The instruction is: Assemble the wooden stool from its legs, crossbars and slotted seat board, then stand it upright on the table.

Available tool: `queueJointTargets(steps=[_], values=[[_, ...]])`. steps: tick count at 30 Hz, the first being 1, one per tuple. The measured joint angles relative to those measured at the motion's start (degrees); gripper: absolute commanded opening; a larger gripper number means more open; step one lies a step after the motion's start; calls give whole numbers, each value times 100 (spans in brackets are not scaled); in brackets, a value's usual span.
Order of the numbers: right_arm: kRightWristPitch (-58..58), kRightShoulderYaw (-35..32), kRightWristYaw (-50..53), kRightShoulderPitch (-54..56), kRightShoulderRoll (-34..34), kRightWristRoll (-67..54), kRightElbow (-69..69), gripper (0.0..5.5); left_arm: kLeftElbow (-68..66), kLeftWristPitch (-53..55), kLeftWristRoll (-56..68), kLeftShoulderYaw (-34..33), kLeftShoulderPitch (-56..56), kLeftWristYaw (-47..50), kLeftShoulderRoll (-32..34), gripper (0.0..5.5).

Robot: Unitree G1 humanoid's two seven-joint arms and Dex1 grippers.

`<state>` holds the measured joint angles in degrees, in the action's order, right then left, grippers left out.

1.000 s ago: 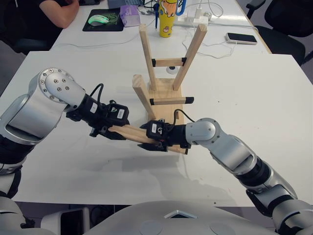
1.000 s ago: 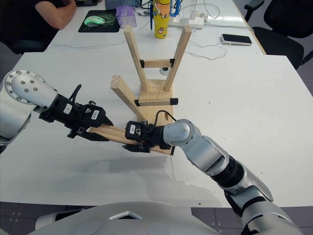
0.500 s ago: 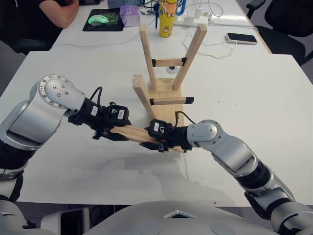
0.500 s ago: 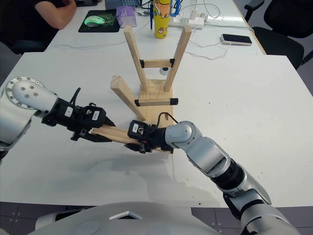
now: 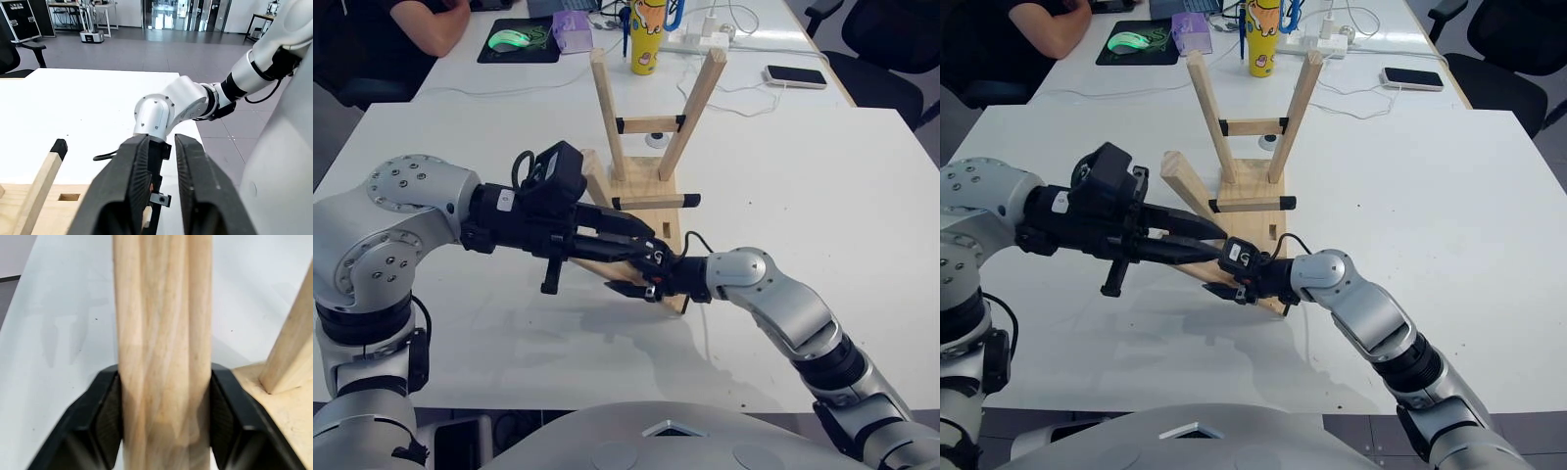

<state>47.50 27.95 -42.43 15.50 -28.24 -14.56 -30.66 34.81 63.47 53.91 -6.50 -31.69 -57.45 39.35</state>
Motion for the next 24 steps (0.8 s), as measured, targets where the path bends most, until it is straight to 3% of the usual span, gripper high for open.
queueJointTargets(steps=[2, 7, 10, 16, 24], values=[[-21, -88, -22, -47, -12, -94, -16, 204, -251, 19, 81, -570, 11, 27, 485, 6], [-143, -631, -221, -379, -218, -507, -134, 204, -804, -176, -340, -1602, 946, -687, 2123, 0], [-176, -975, -272, -574, -248, -806, -235, 204, -857, -506, -738, -1689, 1680, -937, 2514, 0], [-179, -1129, -324, -587, -156, -1312, -340, 204, -656, -1125, -1226, -921, 2306, -847, 2391, 0], [-189, -961, -407, -336, -118, -1412, -321, 204, -441, -1273, -1144, -112, 1890, -509, 1873, 0]])
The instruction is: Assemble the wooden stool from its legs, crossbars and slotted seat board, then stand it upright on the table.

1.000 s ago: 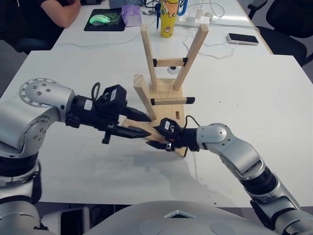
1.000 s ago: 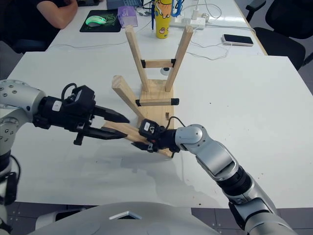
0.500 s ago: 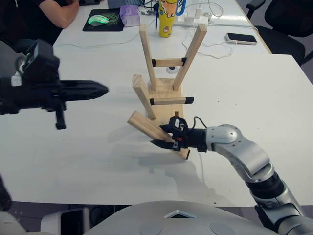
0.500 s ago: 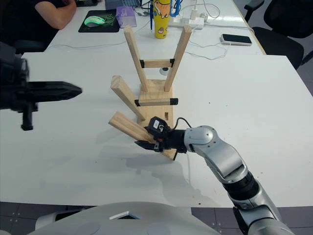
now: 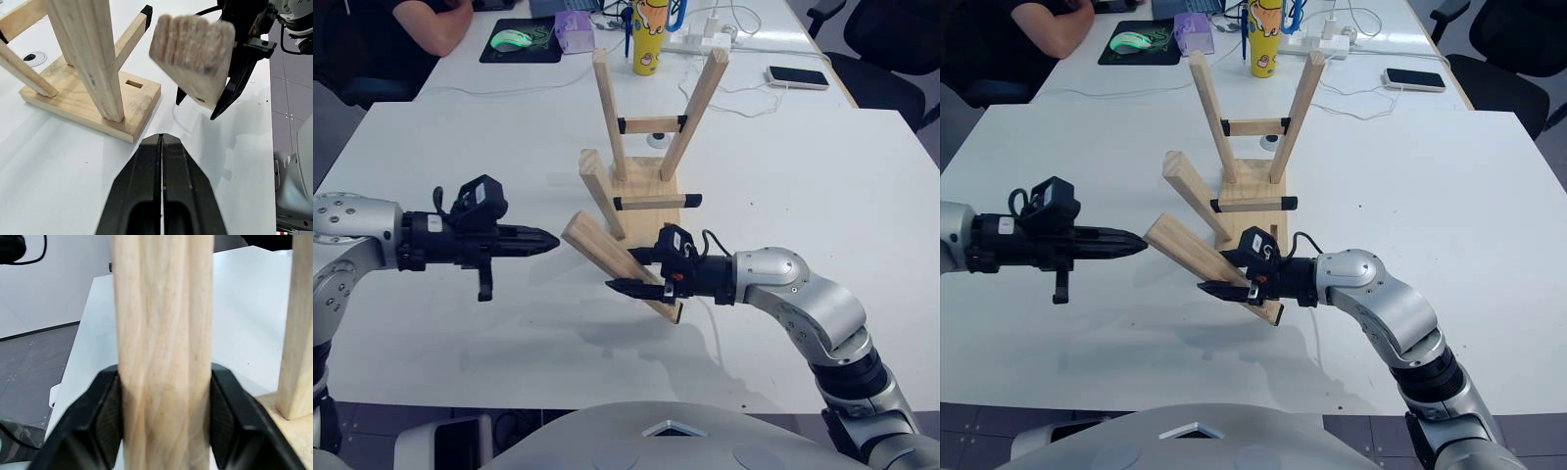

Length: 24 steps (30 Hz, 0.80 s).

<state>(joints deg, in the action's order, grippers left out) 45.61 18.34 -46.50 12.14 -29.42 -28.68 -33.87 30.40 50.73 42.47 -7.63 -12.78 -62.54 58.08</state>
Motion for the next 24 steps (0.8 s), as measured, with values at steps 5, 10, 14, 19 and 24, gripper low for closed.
queueJointTargets(steps=[5, 10, 14, 19, 24], values=[[-8, 98, -38, 56, -2, 6, 25, 204, -5, 47, 200, 111, -402, 62, -86, 0], [-107, 155, -35, 86, -5, 30, 31, 204, -25, 322, 717, 56, -791, 155, -176, 0], [-226, 211, -26, 121, -12, 75, 50, 204, 2, 537, 1018, 48, -1017, 336, -321, 0], [-278, 223, -27, 217, -26, 83, 85, 204, 142, 613, 1040, 365, -1107, 557, -521, 0], [-299, 323, -53, 263, -15, 99, 190, 204, 327, 751, 1201, 735, -1426, 917, -1021, 0]])
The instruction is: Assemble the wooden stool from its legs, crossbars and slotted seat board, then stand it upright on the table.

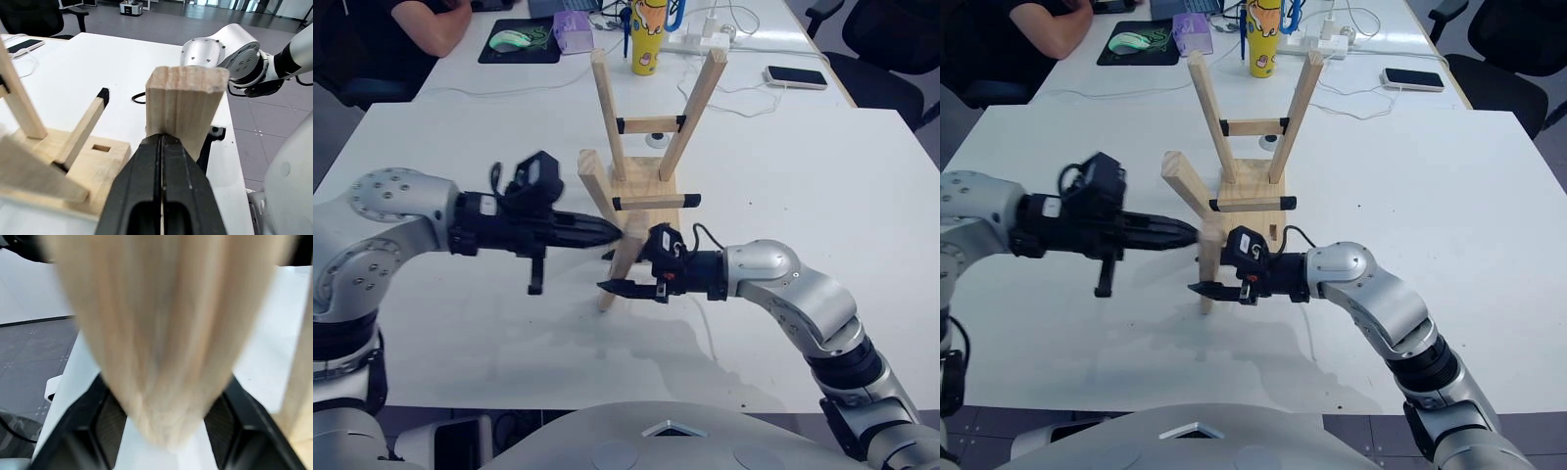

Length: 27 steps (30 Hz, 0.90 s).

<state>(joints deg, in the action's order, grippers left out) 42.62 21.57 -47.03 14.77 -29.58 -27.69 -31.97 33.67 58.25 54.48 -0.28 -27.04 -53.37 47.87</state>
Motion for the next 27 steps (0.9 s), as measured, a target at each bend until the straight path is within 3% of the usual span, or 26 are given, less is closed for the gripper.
queueJointTargets(steps=[6, 10, 14, 18, 22, 27], values=[[-3, -97, 9, -3, -54, -26, 39, 204, 0, 186, 21, 85, -153, 258, -178, 0], [124, -230, 2, -49, -78, -268, -4, 203, 46, 177, 370, -256, -75, 195, -141, 0], [260, -1091, -75, -431, -232, -898, 10, 203, 34, 100, 387, -662, 352, 125, 132, 0], [251, -2456, -620, -887, -658, -1673, 569, 203, 108, -75, 311, -872, 1149, 112, 209, 0], [-35, -3014, -1195, -1103, -965, -1773, 1436, 203, 185, -376, -149, -562, 1480, 216, 189, 0], [-477, -3353, -1834, -1006, -1138, -1667, 2762, 203, 82, -1134, -1425, 774, 1611, 367, -121, 0]])
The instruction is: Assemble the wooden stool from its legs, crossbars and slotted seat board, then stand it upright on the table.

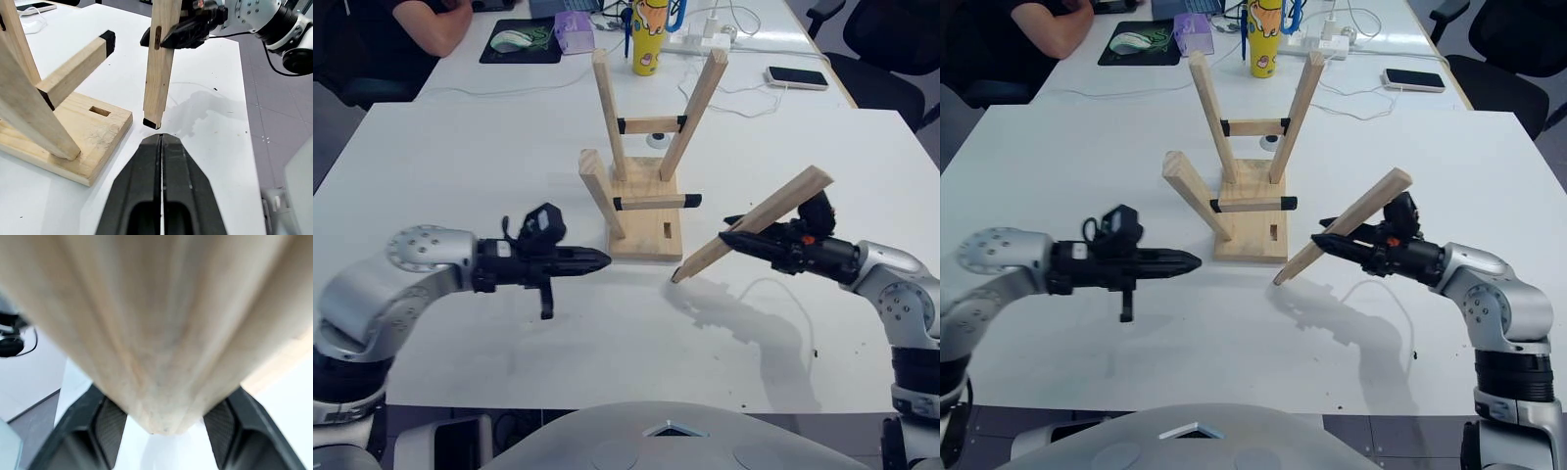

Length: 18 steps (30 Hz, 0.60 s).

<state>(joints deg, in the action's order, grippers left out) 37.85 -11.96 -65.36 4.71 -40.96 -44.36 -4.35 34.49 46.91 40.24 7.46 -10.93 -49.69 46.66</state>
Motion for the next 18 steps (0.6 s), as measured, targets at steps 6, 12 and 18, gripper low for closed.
queueJointTargets(steps=[6, 12, 18], values=[[-271, -130, -432, 471, -193, 144, 1144, 203, -803, -1201, -1847, 1707, -779, 191, -941, 0], [-502, -113, -639, 952, -289, 435, 1809, 203, -2008, -1989, -3224, 2726, -1451, 468, -1914, 0], [-528, 8, -646, 1163, -153, 526, 1802, 203, -3096, -2136, -4390, 3310, -1655, 727, -2236, 0]])
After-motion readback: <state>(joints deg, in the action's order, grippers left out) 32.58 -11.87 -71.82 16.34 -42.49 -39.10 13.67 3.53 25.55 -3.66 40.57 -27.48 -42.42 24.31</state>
